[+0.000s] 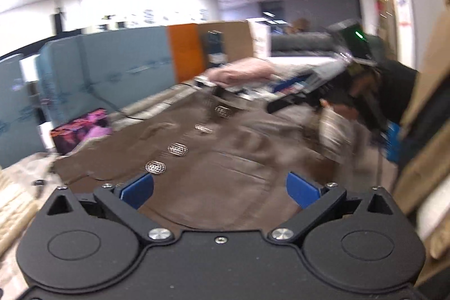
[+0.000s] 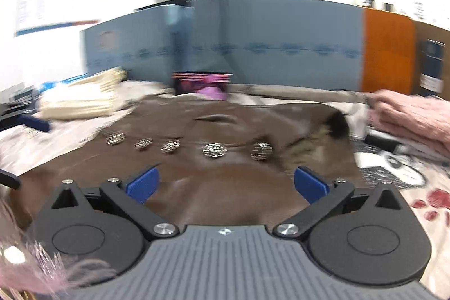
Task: Fold clothes
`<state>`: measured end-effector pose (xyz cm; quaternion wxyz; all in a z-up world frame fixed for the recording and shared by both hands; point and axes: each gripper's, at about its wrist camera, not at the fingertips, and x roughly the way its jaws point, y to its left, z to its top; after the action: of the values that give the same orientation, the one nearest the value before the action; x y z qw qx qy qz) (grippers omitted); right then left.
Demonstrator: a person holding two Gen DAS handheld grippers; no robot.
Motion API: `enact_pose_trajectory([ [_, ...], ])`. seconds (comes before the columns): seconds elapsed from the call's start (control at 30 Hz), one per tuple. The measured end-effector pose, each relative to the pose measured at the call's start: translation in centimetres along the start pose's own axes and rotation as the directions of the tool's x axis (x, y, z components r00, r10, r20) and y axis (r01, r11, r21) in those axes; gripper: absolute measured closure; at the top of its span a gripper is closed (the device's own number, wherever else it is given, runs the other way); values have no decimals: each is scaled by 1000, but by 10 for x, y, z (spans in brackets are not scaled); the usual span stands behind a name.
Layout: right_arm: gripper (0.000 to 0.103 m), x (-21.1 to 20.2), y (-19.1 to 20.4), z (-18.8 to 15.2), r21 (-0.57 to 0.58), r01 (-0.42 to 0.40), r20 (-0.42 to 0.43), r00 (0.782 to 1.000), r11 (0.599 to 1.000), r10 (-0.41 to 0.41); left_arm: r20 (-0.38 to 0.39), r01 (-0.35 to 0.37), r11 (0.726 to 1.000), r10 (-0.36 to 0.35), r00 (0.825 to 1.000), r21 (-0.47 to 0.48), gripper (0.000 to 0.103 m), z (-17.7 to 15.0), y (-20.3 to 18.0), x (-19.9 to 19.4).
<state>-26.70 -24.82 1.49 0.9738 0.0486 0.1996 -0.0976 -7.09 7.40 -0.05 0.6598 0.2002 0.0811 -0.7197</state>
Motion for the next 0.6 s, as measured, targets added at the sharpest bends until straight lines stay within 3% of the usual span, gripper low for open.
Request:
enact_pose_trajectory([
  [0.17, 0, -13, 27, 0, -101, -206, -46, 978, 973, 202, -114, 57, 992, -44, 993, 115, 0, -13, -30, 7],
  [0.33, 0, -21, 62, -5, -223, -384, -136, 923, 896, 361, -216, 28, 994, -4, 976, 108, 0, -30, -34, 22],
  [0.4, 0, -21, 75, -7, -276, -416, -180, 908, 867, 378, -219, 34, 996, -15, 976, 82, 0, -36, -30, 24],
  [0.6, 0, -15, 107, -21, -454, -369, -262, 925, 811, 275, -214, 38, 998, -25, 977, 56, 0, -39, -29, 24],
])
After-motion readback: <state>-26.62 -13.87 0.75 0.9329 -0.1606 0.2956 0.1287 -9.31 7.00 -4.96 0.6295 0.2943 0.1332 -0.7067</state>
